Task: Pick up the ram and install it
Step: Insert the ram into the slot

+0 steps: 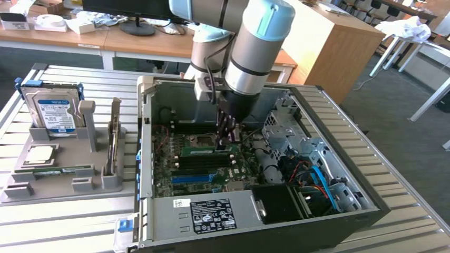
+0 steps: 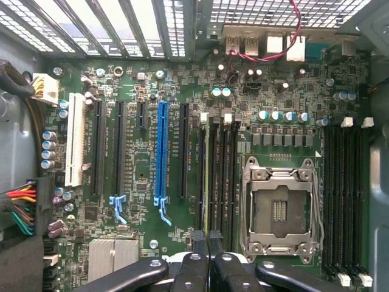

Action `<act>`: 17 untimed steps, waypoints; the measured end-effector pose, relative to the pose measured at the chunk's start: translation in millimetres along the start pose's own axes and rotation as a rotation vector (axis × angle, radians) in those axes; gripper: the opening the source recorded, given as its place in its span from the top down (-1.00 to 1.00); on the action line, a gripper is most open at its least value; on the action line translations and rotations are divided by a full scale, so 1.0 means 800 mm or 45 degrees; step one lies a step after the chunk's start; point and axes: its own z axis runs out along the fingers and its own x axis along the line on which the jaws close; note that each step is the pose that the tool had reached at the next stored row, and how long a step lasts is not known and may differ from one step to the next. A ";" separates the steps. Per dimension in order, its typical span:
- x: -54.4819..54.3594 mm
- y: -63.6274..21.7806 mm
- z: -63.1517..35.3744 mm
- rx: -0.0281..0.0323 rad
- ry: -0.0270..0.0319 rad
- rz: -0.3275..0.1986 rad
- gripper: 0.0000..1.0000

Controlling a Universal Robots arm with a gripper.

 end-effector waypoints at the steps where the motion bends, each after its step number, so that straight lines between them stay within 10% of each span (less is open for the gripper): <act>1: 0.000 0.000 0.002 0.0000 -0.0001 0.000 0.77; 17: 0.003 -0.001 0.012 0.0001 -0.0002 0.002 0.77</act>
